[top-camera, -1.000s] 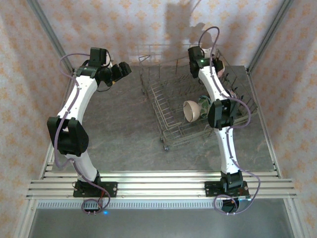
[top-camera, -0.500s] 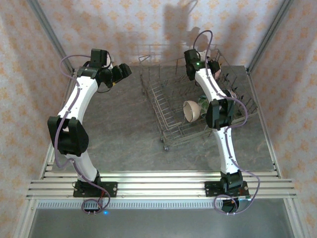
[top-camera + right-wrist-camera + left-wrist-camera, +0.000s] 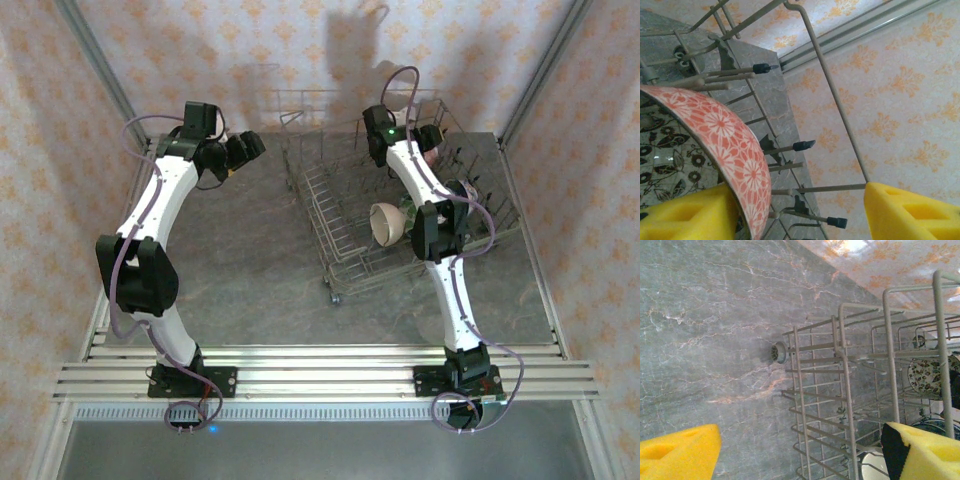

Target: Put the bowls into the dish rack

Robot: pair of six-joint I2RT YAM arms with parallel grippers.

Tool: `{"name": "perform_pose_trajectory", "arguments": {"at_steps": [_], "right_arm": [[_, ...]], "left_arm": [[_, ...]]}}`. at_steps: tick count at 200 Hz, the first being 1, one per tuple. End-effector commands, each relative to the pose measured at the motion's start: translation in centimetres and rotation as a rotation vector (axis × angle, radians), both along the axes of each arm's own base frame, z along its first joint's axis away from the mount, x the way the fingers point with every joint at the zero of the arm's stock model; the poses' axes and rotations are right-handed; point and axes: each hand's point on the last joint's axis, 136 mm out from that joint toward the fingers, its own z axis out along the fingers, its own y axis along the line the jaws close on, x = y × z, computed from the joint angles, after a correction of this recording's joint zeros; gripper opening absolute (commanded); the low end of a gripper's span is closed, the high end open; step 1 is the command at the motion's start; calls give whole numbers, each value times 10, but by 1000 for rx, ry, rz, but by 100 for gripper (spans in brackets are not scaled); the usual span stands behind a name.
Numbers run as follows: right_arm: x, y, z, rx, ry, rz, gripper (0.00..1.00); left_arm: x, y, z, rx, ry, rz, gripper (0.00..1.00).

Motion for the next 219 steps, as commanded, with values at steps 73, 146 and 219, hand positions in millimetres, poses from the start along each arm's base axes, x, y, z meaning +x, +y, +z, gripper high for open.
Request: {"name": "perform_pose_trajectory", "arguments": {"at_steps": [73, 146, 219], "right_arm": [[-71, 2, 74, 232, -63, -5, 90], [-138, 27, 87, 455, -29, 38, 92], [-185, 94, 74, 589, -20, 165, 92]], "left_arm": [[-37, 35, 24, 86, -25, 168, 85], [-142, 98, 4, 217, 143, 318, 86], [-204, 172, -60, 145, 365, 460, 82]]}}
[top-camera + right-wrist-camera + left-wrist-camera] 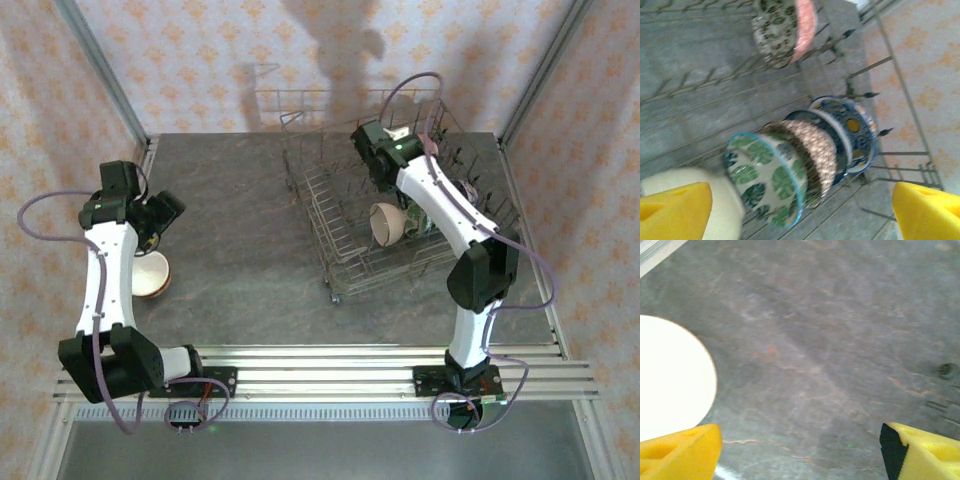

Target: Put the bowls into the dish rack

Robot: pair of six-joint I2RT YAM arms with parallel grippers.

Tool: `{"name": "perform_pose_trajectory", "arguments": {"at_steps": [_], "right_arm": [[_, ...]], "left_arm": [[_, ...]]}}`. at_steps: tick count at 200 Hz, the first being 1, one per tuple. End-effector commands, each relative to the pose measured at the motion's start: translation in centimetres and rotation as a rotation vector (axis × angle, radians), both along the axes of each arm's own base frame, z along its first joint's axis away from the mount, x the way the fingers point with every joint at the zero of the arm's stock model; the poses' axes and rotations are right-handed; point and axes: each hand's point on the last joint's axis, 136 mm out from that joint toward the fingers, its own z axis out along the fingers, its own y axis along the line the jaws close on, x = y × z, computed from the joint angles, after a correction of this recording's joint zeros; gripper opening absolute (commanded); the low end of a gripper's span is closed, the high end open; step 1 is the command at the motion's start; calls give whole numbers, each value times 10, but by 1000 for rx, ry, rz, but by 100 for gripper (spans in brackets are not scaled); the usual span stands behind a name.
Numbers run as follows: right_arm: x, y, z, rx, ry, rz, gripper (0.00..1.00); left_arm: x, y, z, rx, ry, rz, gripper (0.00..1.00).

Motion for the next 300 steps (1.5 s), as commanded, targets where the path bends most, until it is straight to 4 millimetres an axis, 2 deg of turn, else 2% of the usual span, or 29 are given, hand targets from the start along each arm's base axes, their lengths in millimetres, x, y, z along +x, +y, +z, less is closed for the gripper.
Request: {"name": "perform_pose_trajectory", "arguments": {"at_steps": [1, 27, 57, 86, 117, 165, 222, 300], "right_arm": [[-13, 9, 16, 105, -62, -16, 92], [-17, 21, 20, 108, -71, 11, 92], [-16, 24, 19, 113, -76, 13, 92], [-12, 27, 11, 113, -68, 8, 92], [-8, 31, 6, 118, -58, 11, 92], [-2, 36, 4, 115, -52, 24, 92], [1, 37, 0, 109, -49, 22, 92], [2, 37, -3, 104, -47, 18, 92]], "left_arm": [[-16, 6, -24, -35, 95, -35, 81], [-10, 14, -49, -79, 132, -62, 77], [-8, 17, -72, -110, 214, -108, 71], [-10, 27, -82, -83, 269, -122, 65], [-18, 38, -91, -37, 345, -119, 62], [-21, 41, -111, -40, 399, -119, 56], [-23, 40, -115, -44, 406, -109, 40], [-28, 38, -124, -62, 434, -114, 28]]}}
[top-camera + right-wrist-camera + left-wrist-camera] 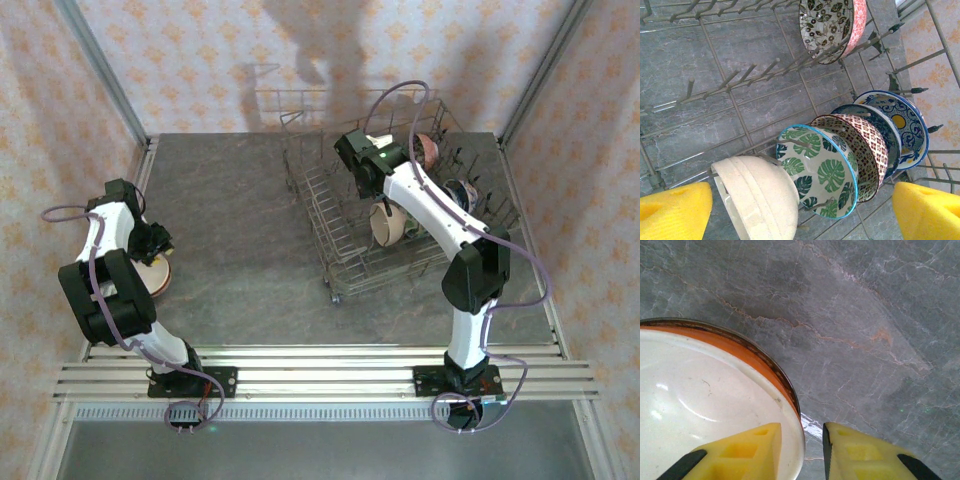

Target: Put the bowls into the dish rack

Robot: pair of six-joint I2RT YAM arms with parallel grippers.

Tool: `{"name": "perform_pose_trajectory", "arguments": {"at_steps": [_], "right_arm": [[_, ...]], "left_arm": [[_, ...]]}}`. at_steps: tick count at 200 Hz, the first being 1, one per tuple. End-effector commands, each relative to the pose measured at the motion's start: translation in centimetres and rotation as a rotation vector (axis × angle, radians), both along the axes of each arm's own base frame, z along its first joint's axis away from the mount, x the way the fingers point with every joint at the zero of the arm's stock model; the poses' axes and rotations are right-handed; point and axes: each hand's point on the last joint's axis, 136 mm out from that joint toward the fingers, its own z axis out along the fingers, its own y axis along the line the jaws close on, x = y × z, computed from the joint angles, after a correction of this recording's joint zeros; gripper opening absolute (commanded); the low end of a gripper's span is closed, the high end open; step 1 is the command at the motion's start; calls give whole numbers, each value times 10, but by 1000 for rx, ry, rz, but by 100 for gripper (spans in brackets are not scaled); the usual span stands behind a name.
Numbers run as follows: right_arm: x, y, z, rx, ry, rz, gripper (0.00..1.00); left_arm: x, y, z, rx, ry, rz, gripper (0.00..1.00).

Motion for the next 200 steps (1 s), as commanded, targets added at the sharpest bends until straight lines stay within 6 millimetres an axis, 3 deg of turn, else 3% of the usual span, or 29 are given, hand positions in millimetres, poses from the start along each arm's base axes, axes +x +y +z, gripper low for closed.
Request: {"name": "perform_pose_trajectory", "arguments": {"at_steps": [1, 68, 133, 200], "right_arm": [[3, 0, 10, 10, -34, -12, 92], [1, -4, 7, -9, -35, -12, 92], [5, -3, 7, -21, -37, -5, 92], [6, -2, 10, -26, -39, 8, 93]], "left_arm": [[-11, 2, -10, 2, 54, 4, 28], [-14, 0, -16, -9, 69, 9, 20], [-14, -8, -7, -24, 26, 26, 9], [-6, -35, 3, -45, -31, -15, 3]]}}
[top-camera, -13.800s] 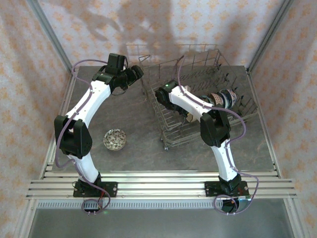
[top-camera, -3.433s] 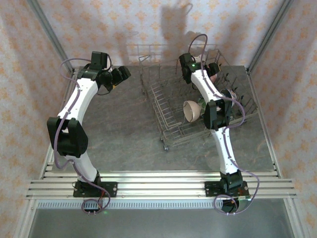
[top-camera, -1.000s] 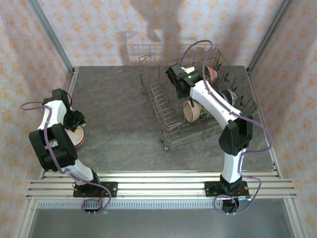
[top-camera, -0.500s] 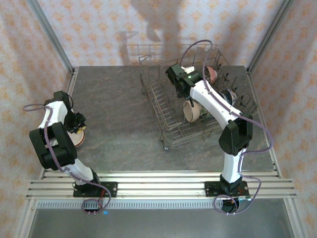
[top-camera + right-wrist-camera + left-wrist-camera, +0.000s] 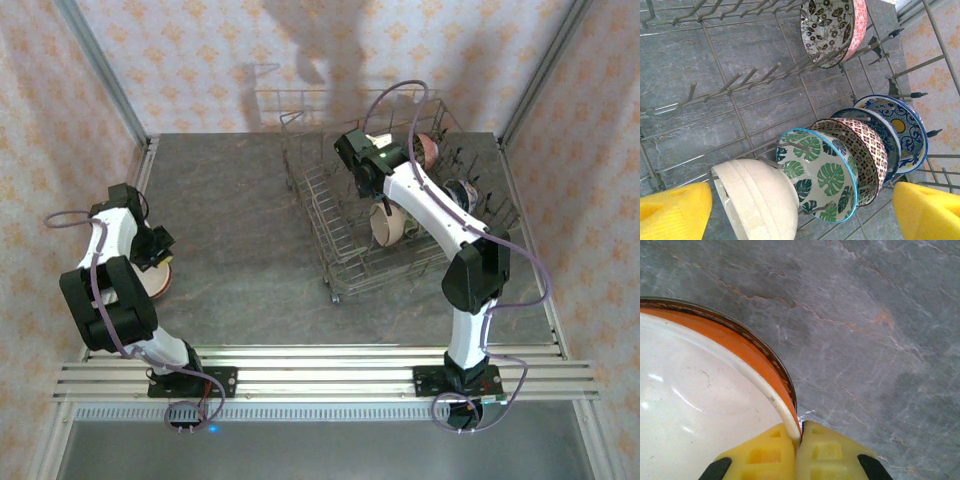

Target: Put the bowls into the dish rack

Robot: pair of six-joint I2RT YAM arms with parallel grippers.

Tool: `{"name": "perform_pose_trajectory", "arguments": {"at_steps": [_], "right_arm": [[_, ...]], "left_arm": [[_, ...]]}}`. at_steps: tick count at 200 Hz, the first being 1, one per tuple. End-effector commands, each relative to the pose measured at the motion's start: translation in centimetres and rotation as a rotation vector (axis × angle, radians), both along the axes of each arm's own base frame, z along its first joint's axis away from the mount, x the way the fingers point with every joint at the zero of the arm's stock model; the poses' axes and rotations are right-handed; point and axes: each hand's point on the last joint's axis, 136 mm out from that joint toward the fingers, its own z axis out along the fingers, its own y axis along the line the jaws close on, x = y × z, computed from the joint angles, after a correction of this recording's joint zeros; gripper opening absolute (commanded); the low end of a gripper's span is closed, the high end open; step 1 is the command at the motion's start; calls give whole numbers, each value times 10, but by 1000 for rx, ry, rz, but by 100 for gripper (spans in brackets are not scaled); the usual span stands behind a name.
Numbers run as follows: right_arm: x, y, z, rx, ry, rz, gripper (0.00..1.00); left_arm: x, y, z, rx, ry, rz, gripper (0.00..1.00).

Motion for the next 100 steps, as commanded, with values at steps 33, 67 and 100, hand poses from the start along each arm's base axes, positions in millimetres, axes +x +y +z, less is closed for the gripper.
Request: {"name": "perform_pose_trajectory", "arguments": {"at_steps": [33, 67, 100], "right_arm": [[1, -5, 10, -23, -34, -3, 93], [-2, -8, 12, -24, -36, -2, 93], [-5, -9, 16, -17, -43, 2, 93]], "left_arm": [[6, -39, 4, -45, -29, -52, 1], [9, -53, 7, -43, -39, -80, 0], [14, -63, 19, -40, -69, -103, 0]]}}
